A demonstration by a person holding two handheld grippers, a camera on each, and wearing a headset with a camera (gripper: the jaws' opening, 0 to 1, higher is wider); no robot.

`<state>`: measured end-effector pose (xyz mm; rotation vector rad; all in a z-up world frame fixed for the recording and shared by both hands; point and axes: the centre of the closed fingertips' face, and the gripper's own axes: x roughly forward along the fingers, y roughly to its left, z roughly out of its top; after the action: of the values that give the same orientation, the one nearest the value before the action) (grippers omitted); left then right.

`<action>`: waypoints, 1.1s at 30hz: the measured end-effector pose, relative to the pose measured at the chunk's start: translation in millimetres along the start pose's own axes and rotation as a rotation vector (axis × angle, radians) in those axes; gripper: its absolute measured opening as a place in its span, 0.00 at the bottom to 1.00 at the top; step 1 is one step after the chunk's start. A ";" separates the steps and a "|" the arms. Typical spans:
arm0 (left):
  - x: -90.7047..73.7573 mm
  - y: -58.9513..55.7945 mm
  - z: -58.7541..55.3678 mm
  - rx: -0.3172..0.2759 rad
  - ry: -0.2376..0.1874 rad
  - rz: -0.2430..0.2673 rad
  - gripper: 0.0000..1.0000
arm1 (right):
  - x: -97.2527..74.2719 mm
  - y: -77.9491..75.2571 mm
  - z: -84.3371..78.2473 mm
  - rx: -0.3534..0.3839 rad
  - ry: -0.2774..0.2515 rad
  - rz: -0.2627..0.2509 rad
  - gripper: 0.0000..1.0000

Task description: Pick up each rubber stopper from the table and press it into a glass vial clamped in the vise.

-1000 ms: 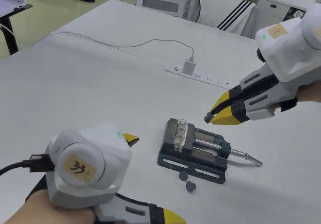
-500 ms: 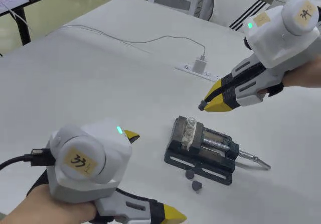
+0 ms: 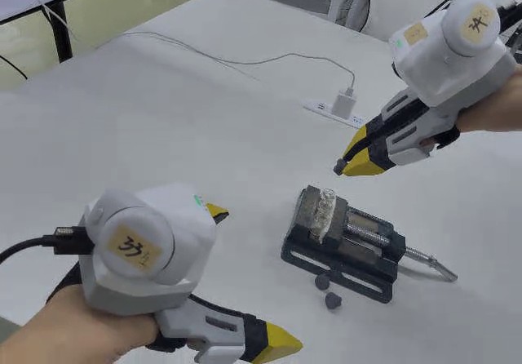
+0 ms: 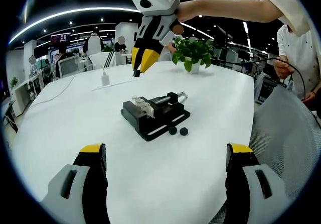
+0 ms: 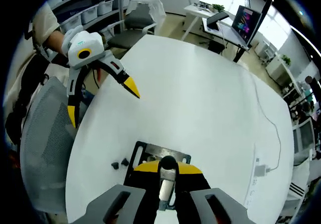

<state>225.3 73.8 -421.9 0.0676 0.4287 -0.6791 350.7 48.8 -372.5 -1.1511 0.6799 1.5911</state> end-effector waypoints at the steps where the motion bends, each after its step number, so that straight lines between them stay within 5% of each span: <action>1: 0.0 0.1 -0.5 -0.001 0.000 0.000 0.99 | 1.4 -0.4 -0.9 -0.003 0.006 0.002 0.05; 19: 5.9 3.2 -5.0 -0.025 0.003 0.000 0.99 | 28.4 -13.9 -22.3 -0.032 0.122 0.041 0.05; 33: 9.8 9.9 -10.9 -0.032 0.018 -0.007 0.99 | 43.2 -13.4 -31.5 -0.032 0.163 0.061 0.05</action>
<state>234.2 77.8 -436.6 0.0421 0.4575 -0.6787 372.8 43.6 -422.7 -1.3054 0.8044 1.5754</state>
